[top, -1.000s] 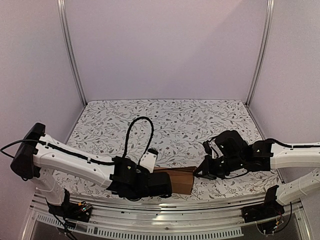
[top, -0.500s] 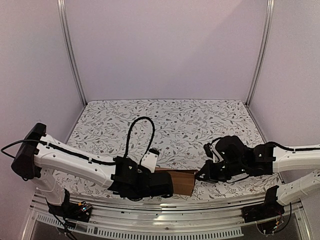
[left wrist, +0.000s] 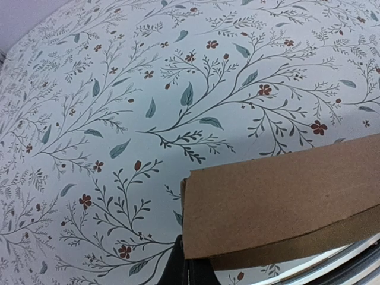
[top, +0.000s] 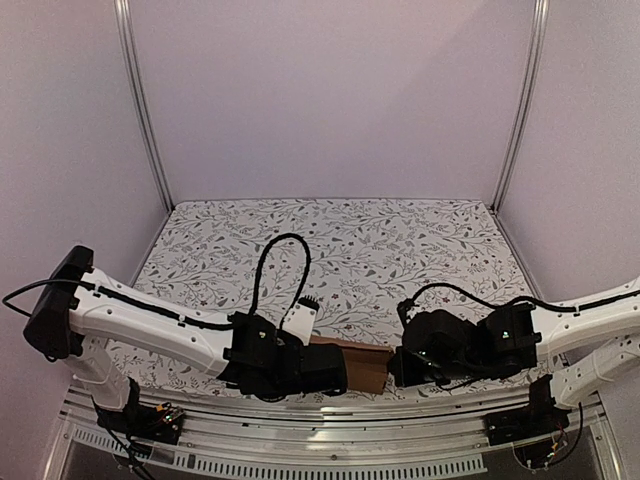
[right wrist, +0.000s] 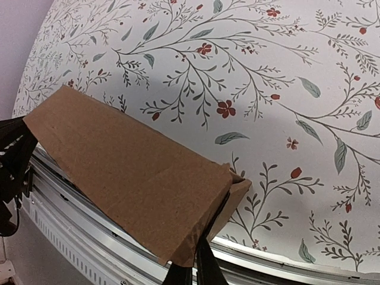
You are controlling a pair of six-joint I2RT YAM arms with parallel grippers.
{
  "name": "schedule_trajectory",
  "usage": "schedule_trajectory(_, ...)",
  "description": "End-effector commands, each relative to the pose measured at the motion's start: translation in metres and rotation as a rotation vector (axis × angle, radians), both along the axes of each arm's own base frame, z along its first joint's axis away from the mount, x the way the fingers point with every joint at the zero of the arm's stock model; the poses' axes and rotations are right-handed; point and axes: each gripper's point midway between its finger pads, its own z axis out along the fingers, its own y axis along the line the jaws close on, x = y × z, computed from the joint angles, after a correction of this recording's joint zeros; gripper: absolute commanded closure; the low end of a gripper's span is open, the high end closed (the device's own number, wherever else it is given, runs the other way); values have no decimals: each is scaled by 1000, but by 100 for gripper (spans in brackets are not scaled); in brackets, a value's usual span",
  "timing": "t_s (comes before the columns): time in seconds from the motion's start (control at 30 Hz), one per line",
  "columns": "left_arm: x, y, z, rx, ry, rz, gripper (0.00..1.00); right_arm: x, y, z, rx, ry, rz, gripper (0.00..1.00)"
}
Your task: Fold the paper box
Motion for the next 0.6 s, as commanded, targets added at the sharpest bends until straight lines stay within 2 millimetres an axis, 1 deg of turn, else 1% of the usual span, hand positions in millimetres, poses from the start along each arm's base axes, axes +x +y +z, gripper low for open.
schedule_trajectory(0.0, -31, -5, -32, 48, 154, -64, 100, -9, -5, -12, -127, -27, 19, 93)
schedule_trajectory(0.1, -30, -6, -32, 49, 152, -64, 100, -7, -1, -9, -133, -47, 26, 81)
schedule_trajectory(0.2, -30, -7, -29, 43, 145, -63, 100, -5, 2, 3, -123, -83, 50, 64)
schedule_trajectory(0.27, -30, -8, -28, 38, 141, -63, 100, -5, 0, 8, -123, -99, 68, 56)
schedule_trajectory(0.37, -29, -8, -28, 45, 141, -65, 100, -6, -8, 12, -123, -122, 91, 49)
schedule_trajectory(0.47, -29, -9, -28, 52, 139, -66, 100, -9, -16, 15, -111, -136, 130, 44)
schedule_trajectory(0.5, -29, -10, -28, 55, 140, -67, 100, -12, -16, 16, -99, -136, 154, 42)
schedule_trajectory(0.57, -29, -11, -28, 55, 138, -67, 100, -18, -14, 13, -84, -132, 210, 39)
